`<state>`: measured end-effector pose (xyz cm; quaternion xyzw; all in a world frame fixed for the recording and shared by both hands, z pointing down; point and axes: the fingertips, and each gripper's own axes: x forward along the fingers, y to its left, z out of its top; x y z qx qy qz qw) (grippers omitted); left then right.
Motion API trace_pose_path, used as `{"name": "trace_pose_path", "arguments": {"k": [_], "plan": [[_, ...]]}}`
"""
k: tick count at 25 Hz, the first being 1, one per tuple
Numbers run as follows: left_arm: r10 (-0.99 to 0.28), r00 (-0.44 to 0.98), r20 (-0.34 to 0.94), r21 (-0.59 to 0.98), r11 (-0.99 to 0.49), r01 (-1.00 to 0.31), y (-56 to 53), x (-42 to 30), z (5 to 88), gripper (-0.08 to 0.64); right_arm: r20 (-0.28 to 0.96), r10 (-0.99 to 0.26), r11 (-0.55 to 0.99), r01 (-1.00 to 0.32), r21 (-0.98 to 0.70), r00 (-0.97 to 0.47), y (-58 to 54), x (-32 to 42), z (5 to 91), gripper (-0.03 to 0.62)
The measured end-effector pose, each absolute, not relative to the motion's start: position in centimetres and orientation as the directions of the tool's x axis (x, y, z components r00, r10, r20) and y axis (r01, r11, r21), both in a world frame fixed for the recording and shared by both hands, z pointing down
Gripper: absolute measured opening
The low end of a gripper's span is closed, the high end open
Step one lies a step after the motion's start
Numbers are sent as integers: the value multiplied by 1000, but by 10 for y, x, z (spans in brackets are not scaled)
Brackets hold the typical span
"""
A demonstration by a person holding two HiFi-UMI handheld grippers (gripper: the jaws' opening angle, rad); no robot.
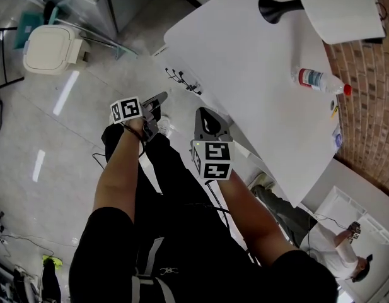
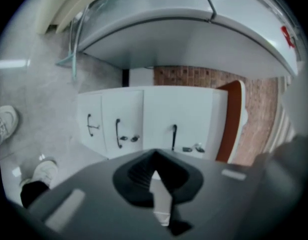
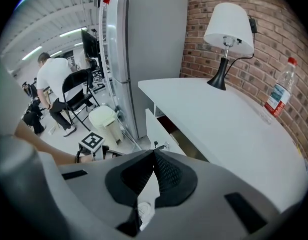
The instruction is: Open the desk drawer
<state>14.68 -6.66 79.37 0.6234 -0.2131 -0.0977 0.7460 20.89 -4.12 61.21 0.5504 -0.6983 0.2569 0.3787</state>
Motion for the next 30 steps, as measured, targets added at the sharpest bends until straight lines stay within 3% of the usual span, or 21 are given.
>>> {"name": "trace_pose_path", "arguments": {"k": [5,7,12,15,18,30], "plan": [[-455,880,136,981,188,-54,-73,158,784,2,813,-572,257,-965,57,-105,-45,208,618,-2],[-464,880,97,985,172,-18,-83,169,775,94,813,-573,256,-965,59,-102,-46,207,617,-2],[-488,869,79,988,153,-4,-110,189,769,110,814,-573,255,-964,69,-93,-47,212,614,-2],[-487,869,82,989,150,-10,-120,199,768,108,812,-578,248,-966,79,-82,-49,221,612,-2],[-484,869,101,990,132,-42,-124,204,767,25,812,-579,237,-968,86,-70,-50,231,610,-2],[-441,888,131,989,125,-84,-99,179,765,18,800,-594,235,-969,78,-80,-47,228,600,-2]]}}
